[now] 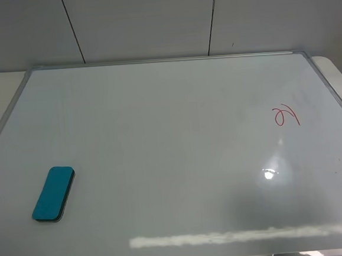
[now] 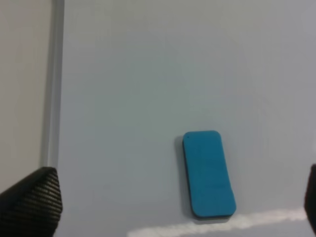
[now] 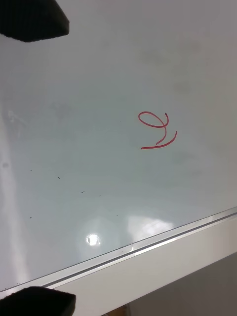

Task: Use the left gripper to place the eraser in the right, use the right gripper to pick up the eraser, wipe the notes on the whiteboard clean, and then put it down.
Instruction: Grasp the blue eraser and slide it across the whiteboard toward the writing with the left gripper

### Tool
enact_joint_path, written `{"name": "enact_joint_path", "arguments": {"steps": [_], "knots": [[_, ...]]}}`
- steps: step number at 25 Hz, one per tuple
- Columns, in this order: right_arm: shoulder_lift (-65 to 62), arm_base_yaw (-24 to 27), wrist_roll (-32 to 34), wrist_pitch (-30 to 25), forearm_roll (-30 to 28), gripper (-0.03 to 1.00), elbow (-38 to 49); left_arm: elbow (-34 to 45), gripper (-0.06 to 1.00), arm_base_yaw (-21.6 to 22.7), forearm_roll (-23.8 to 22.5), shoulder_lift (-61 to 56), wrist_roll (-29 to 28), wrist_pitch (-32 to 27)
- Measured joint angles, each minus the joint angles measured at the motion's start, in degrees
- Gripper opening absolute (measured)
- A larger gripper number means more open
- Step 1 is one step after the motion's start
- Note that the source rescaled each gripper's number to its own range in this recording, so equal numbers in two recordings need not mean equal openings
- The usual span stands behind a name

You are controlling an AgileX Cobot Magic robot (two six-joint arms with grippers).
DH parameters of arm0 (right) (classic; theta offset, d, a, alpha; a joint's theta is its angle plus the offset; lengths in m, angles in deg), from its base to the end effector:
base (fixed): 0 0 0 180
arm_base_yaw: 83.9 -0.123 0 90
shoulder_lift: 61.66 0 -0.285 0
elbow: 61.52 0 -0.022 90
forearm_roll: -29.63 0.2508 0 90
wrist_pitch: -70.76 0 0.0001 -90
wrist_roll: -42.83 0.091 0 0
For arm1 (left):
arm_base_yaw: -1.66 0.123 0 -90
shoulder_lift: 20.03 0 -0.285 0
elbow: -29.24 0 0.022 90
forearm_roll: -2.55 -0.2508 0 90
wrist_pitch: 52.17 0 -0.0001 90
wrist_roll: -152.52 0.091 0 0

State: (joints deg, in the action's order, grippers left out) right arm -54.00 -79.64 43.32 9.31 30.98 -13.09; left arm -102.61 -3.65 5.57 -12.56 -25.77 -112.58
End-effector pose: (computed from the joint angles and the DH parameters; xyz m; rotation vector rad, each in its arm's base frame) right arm -0.0058 0.0023 0.2770 0.0837 2.0495 -0.0127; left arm -0.0067 -0.0036 0.2799 0.1266 2.0215 -0.1026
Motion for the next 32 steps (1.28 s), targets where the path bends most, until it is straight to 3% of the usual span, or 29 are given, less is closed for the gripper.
{"name": "enact_joint_path", "arguments": {"steps": [16,25,32], "knots": [[0.00,0.00,0.00,0.00,0.00,1.00,0.00,-0.30,1.00,0.00,0.00,2.00,0.00,0.45],[0.00,0.00,0.00,0.00,0.00,1.00,0.00,-9.94,1.00,0.00,-3.02,28.85,3.44,11.60],[0.00,0.00,0.00,0.00,0.00,1.00,0.00,-19.15,1.00,0.00,-4.29,53.19,4.06,14.21]]}}
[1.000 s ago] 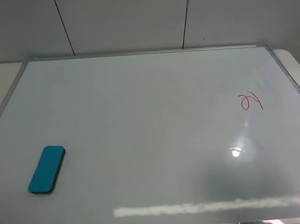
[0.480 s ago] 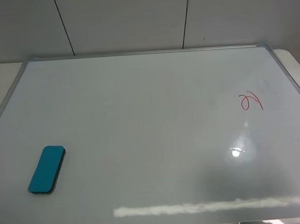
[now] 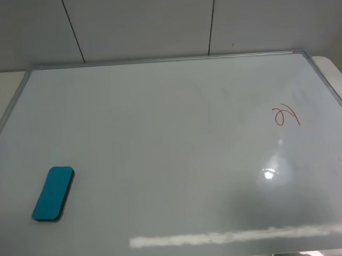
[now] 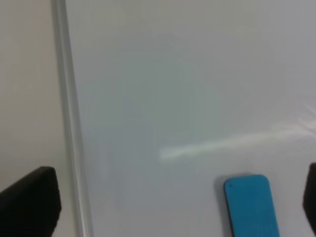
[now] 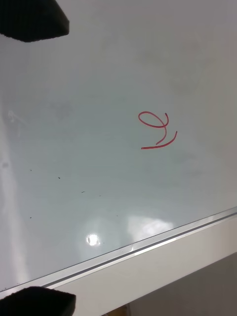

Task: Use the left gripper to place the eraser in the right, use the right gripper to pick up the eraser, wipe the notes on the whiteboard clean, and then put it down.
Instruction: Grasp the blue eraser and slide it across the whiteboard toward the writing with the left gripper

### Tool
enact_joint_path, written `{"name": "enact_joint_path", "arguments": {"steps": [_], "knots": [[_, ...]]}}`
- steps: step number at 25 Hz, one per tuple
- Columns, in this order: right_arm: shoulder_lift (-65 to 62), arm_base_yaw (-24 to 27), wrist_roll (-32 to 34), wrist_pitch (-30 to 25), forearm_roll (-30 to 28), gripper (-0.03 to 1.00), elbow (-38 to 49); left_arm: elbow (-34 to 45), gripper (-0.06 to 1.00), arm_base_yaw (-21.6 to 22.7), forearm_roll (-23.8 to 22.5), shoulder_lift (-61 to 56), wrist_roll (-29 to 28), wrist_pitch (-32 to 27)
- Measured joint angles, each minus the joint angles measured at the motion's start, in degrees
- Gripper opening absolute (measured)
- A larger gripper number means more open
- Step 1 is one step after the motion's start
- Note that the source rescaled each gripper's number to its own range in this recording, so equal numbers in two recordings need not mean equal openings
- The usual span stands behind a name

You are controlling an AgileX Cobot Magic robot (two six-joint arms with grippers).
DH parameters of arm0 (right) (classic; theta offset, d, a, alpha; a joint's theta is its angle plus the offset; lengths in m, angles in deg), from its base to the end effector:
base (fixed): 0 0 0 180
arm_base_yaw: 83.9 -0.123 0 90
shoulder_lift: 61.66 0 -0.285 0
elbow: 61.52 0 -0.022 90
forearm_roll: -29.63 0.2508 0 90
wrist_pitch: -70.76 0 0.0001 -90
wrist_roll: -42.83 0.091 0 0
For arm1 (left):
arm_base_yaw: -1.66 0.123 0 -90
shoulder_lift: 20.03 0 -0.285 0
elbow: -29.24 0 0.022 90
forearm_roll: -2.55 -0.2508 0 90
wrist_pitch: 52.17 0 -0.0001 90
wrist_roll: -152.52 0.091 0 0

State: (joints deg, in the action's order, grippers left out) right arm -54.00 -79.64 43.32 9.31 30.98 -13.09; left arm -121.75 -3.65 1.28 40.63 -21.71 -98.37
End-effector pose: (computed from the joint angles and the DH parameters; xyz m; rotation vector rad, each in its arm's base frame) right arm -0.0058 0.0023 0.2770 0.0837 2.0495 -0.0127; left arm 0.1737 -0.0147 0.3295 0.2394 2.3592 0.0302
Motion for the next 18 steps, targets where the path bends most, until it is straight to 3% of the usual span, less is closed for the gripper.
{"name": "enact_joint_path", "arguments": {"steps": [3,10,12,15,16,18], "knots": [[0.00,0.00,0.00,0.00,0.00,1.00,0.00,-3.56,1.00,0.00,0.00,12.08,-0.26,0.27],[0.00,0.00,0.00,0.00,0.00,1.00,0.00,-4.99,0.98,0.00,0.53,25.42,-3.88,-0.06],[0.00,0.00,0.00,0.00,0.00,1.00,0.00,-4.99,0.82,0.00,1.62,27.94,-6.57,-1.80],[0.00,0.00,0.00,0.00,0.00,1.00,0.00,-4.99,0.27,0.00,3.72,30.76,-11.25,-5.45],[0.00,0.00,0.00,0.00,0.00,1.00,0.00,-4.99,0.15,0.00,4.27,31.28,-11.74,-6.26],[0.00,0.00,0.00,0.00,0.00,1.00,0.00,-4.86,0.05,0.00,5.81,31.57,-12.12,-7.08]]}}
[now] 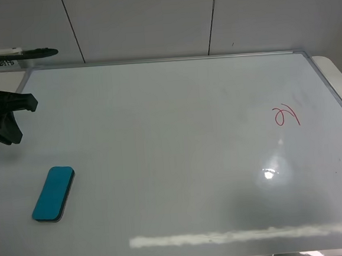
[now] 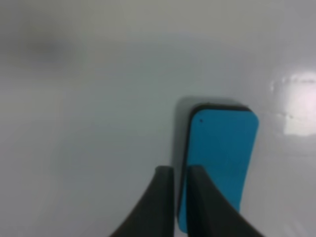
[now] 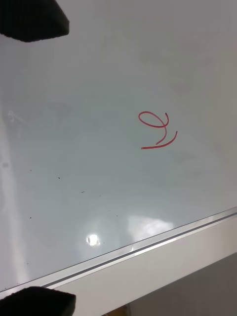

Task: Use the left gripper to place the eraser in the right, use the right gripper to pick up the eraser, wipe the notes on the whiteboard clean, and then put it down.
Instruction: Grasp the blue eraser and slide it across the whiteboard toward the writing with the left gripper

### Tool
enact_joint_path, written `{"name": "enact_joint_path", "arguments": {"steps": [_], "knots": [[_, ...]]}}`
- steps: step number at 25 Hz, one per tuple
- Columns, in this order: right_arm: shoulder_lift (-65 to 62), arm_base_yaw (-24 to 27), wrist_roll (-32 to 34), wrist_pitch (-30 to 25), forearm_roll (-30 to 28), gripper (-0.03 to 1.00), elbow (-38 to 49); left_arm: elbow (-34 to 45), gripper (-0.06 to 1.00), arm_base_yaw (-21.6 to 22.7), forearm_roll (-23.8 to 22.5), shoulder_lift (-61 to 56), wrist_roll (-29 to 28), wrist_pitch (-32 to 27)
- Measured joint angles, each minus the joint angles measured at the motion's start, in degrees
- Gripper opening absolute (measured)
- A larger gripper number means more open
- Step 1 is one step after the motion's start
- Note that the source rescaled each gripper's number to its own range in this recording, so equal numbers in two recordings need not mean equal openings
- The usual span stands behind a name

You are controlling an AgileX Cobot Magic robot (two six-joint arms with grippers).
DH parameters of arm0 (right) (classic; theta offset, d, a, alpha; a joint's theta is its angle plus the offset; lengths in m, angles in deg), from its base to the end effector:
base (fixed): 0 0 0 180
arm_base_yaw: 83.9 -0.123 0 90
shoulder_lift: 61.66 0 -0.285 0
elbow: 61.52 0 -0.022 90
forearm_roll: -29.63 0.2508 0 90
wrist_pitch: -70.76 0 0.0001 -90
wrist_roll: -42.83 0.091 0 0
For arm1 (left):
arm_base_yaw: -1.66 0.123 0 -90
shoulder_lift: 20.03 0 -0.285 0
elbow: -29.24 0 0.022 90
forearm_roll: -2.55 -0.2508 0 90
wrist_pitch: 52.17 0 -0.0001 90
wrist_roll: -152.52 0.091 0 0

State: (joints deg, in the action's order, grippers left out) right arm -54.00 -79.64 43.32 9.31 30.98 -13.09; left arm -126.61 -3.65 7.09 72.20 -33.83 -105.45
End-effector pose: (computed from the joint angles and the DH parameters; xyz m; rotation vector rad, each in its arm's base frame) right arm -0.0058 0.0023 0.2770 0.0837 2.0495 -0.0127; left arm 0.2602 -0.0300 0.2267 -0.0887 2.9650 -0.1273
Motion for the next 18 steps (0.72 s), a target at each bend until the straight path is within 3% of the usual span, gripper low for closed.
{"name": "enact_joint_path", "arguments": {"steps": [7,18], "knots": [[0.00,0.00,0.00,0.00,0.00,1.00,0.00,6.63,0.00,-1.53,5.51,0.00,-0.13,0.34],[0.00,0.00,0.00,0.00,0.00,1.00,0.00,17.09,0.00,-3.37,6.15,-0.10,-0.53,13.11]]}}
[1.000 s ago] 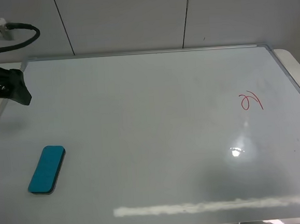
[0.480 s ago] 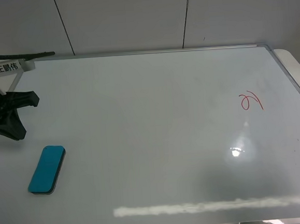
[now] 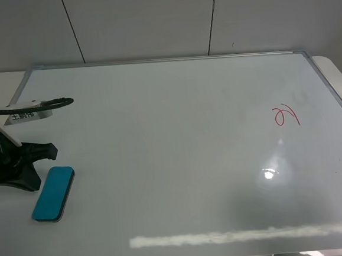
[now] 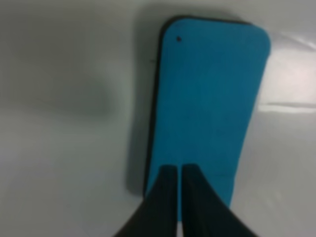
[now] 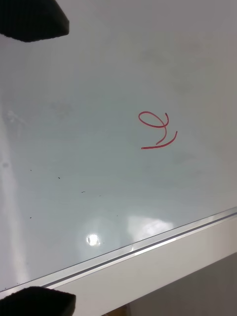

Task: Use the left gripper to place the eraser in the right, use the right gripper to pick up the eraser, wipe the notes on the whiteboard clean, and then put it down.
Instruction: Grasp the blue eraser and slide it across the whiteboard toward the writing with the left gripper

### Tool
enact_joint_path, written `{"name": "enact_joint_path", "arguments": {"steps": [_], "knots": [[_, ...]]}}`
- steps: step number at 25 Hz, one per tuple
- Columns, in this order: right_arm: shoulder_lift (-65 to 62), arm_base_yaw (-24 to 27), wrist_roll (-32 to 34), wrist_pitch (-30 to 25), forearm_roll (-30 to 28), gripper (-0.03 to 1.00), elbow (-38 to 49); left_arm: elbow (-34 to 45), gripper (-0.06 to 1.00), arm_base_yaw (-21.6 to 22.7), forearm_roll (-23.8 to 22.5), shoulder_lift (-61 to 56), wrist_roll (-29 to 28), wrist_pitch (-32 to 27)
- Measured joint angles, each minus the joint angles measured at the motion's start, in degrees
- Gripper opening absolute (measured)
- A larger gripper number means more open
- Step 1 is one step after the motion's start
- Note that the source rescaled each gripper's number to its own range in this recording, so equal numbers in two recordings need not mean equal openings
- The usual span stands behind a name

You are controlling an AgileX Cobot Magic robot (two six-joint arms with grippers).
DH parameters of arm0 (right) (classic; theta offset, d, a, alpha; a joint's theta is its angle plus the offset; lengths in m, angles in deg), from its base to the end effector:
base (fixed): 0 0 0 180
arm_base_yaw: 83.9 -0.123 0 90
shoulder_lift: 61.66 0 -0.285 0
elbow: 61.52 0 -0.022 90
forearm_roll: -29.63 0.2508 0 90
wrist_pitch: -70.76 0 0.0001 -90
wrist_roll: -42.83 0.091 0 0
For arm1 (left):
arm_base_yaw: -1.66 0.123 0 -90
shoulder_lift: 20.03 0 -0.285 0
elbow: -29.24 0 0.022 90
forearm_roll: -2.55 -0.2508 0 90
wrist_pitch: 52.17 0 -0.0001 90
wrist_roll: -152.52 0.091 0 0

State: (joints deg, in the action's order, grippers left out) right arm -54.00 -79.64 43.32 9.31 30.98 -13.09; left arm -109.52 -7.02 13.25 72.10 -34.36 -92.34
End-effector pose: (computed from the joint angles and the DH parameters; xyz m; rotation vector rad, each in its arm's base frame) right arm -0.0058 0.0023 0.2770 0.0837 2.0495 -0.0127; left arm 0.2147 -0.0438 0.1619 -0.1590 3.0359 -0.2168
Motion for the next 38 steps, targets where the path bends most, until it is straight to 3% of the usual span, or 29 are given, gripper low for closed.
{"name": "enact_joint_path", "arguments": {"steps": [12,26,31,38], "knots": [[0.00,0.00,0.00,0.00,0.00,1.00,0.00,6.14,0.00,0.00,0.19,0.30,-1.35,11.11],[0.00,0.00,0.00,0.00,0.00,1.00,0.00,5.26,0.00,0.00,1.67,8.57,-1.35,12.88],[0.00,0.00,0.00,0.00,0.00,1.00,0.00,4.56,0.00,-2.69,10.28,10.44,-1.39,15.58],[0.00,0.00,0.00,0.00,0.00,1.00,0.00,2.51,0.00,-12.17,23.07,12.43,-1.82,21.72]]}}
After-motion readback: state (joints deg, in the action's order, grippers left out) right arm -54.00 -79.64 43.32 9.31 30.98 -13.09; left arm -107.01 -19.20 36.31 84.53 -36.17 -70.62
